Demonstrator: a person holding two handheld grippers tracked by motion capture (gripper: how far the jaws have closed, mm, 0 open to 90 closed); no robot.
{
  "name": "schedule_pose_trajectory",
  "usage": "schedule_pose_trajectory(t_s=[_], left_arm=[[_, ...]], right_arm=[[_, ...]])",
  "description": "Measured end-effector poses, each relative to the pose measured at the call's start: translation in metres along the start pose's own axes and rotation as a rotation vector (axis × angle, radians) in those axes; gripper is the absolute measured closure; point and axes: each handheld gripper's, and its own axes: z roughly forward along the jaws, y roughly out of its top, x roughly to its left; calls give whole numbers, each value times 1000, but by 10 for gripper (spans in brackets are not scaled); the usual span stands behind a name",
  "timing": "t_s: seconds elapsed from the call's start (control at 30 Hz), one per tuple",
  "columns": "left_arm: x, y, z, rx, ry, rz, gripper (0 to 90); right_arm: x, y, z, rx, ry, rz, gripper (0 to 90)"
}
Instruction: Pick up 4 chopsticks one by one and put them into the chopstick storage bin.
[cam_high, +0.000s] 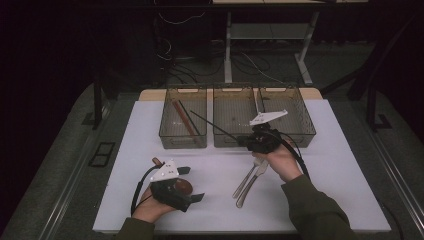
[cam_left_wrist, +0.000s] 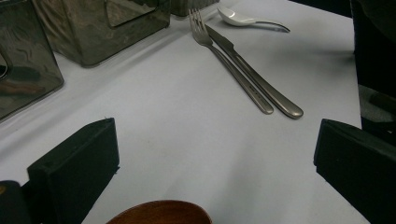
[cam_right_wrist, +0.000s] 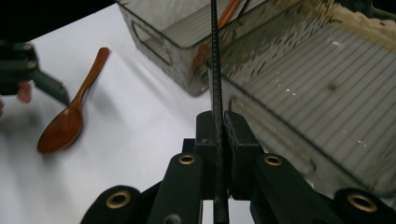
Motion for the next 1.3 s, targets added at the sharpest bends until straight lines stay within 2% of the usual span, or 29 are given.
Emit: schedule_pose_trajectory(t_s=[0.23,0.7,1.2,1.3], left_arm=[[0,0,-1,-2,3,-1,0],[1,0,-1,-11,-2,3,0],[1,1,-1,-20,-15,6,0],[1,0,-1,-25,-18,-2,0]], right_arm=[[1,27,19,16,-29,-2,845],[-7,72,66,69,-110,33,844],[0,102,131,146,-144,38,843],[1,105,139,159,-154,39,842]])
